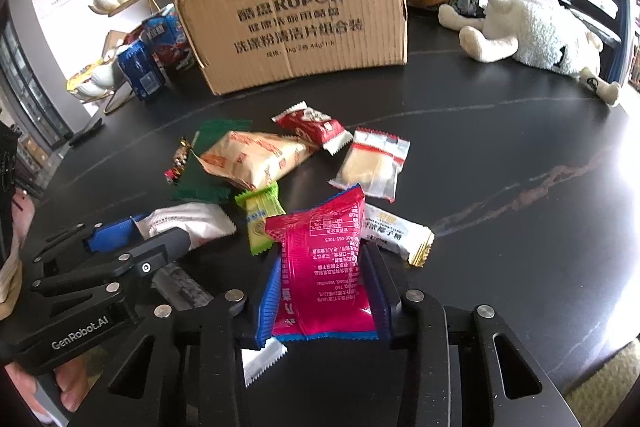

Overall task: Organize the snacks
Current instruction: 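Carry the pink packet with the right tool into the cardboard box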

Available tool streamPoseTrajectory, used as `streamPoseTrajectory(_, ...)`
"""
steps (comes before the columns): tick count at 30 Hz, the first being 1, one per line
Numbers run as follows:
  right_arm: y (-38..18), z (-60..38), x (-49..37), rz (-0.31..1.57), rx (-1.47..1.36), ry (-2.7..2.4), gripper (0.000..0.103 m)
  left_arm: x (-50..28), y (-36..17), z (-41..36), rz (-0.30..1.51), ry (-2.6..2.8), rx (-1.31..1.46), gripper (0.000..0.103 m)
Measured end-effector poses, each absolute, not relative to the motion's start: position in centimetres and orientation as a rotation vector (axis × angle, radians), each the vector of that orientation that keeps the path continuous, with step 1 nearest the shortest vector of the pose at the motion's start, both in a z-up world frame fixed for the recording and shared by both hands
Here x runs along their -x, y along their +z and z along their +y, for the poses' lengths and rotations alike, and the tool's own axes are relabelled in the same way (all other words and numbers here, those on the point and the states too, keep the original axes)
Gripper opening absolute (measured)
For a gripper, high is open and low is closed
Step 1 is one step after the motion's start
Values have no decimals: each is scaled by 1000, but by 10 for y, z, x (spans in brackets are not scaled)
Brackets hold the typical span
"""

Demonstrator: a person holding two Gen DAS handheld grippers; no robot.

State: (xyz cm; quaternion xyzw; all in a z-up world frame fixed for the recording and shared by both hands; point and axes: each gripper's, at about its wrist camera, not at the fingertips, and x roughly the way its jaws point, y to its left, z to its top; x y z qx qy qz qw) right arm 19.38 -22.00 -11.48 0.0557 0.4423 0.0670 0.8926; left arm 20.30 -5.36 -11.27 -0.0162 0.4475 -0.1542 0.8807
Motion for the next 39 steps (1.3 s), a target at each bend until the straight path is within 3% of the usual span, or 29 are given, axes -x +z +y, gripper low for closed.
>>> streamPoseTrajectory(21,-49,-213,-200,784,-92,187,40,-204,-46,-52,752,-296,-19,47)
streamPoseTrajectory(39,22,-218,-277,675,-84,204,40,-274,38,-58,625,-287,-50,47)
